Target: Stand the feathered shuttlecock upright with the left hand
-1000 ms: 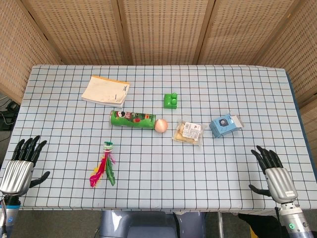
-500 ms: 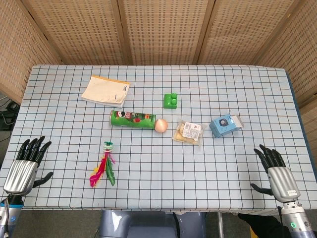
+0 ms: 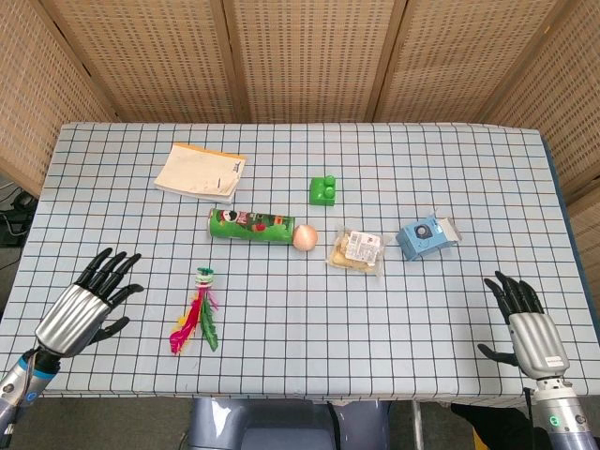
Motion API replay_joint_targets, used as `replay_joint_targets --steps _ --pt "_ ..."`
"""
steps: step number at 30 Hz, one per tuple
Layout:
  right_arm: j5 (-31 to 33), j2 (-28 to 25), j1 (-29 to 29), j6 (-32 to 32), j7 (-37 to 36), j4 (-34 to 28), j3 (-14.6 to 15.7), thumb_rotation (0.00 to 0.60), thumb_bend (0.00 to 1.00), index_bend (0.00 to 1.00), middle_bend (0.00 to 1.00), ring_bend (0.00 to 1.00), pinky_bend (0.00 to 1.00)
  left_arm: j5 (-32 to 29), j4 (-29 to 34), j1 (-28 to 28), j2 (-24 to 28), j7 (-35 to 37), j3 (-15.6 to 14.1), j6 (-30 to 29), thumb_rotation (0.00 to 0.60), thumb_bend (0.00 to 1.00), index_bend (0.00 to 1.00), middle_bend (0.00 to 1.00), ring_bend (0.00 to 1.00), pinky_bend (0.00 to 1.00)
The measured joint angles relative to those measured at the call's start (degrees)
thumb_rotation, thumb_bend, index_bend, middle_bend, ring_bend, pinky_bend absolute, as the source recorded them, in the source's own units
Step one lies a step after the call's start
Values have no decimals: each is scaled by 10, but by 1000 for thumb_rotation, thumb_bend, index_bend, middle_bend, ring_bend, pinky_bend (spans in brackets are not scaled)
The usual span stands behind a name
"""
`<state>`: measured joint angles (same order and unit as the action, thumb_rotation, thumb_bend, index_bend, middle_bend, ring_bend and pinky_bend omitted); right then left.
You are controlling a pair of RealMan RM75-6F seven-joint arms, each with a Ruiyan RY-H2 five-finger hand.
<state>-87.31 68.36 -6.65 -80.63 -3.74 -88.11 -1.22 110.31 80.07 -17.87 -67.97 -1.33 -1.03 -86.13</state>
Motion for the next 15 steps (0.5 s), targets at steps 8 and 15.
replay_joint_targets --steps 8,15 --pt "19 6 -2 9 6 12 -7 600 10 24 0 0 0 78 -42 -84 10 22 -13 49 600 164 470 0 0 0" --pt "38 16 -5 21 12 32 -14 600 11 24 0 0 0 115 -74 -123 -8 16 -34 81 600 95 497 0 0 0"
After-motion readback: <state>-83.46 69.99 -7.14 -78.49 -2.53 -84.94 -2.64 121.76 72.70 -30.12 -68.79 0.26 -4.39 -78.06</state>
